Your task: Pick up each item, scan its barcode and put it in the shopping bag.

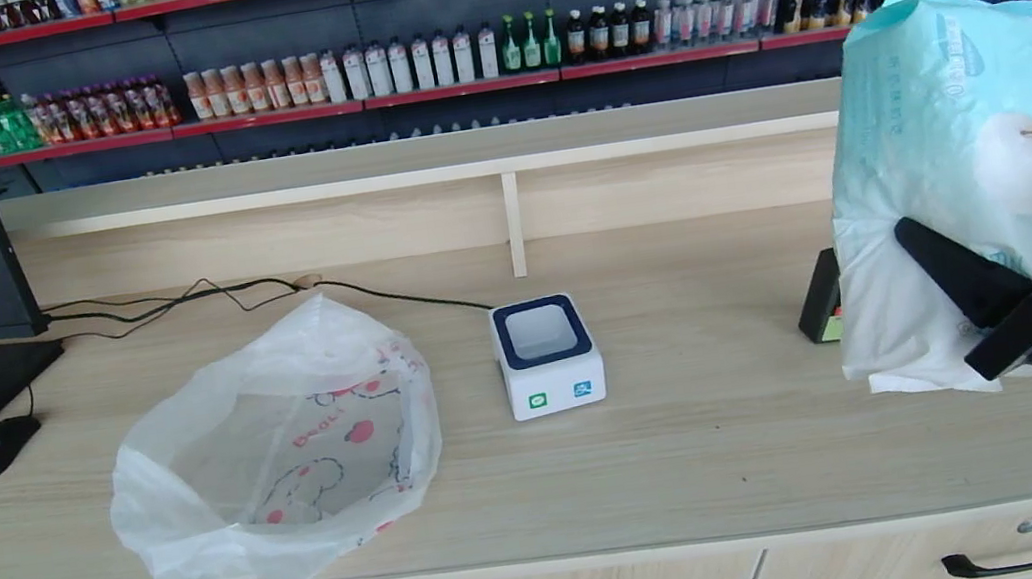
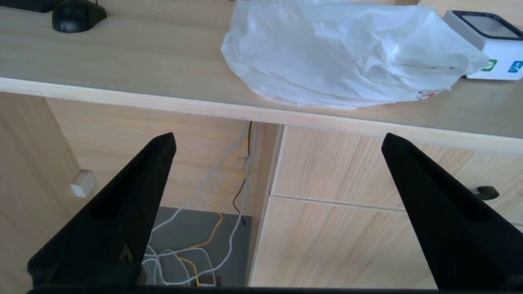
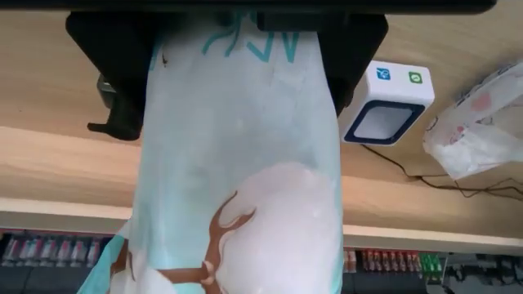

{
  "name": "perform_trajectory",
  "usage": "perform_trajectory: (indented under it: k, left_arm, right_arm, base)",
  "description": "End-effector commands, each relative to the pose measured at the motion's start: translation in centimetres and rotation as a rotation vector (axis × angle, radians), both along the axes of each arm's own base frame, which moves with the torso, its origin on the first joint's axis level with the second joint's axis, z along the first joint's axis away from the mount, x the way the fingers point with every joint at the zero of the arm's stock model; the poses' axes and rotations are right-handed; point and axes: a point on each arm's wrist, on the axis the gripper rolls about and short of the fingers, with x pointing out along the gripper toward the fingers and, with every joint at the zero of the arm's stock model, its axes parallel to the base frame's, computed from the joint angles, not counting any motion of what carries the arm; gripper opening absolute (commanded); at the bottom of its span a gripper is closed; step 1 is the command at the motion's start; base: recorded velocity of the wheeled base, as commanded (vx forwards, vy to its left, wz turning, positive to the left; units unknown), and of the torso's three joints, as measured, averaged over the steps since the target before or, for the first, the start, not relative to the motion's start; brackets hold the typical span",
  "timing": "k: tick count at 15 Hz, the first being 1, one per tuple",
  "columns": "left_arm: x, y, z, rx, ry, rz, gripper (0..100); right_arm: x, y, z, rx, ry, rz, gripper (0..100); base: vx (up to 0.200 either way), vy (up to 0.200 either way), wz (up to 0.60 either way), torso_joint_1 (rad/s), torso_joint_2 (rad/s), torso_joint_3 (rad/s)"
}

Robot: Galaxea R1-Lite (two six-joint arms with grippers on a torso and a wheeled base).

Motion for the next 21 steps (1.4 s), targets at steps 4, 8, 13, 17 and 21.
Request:
perform_trajectory:
  k: [4,8,13,17,21]
  left_arm:
    - [0.0,0.0,0.0,0.001,-0.001,-0.001,100]
    - [0.0,0.0,0.0,0.0,-0.001,0.001,100]
    - [0.0,0.0,0.0,0.0,-0.001,-0.001,100]
    - [0.0,0.0,0.0,0.0,-0.001,-0.001,100]
    - [0.0,0.0,0.0,0.0,-0.001,-0.001,100]
  right_arm:
    - [2.1,0.4,0.0,0.015,0.014,-0.042,0]
    - [2.5,-0.1,-0.5,0.027,0.044,-0.085,0]
    - [2.3,0.0,-0.3,0.039,0.038,-0.016,0]
    - [2.6,0.1,0.2,0.051,0.014,-0.016,0]
    - [2.8,0.3,0.1,0.043,0.02,-0.012,0]
  base:
    - [0.0,0.0,0.0,0.0,0.0,0.0]
    - [0.0,0.0,0.0,0.0,0.0,0.0]
    - [0.0,0.16,0.0,0.004,0.0,0.0]
    - [0.0,0.2,0.0,0.007,0.0,0.0]
    - [0.0,0.2,0.0,0.001,0.0,0.009]
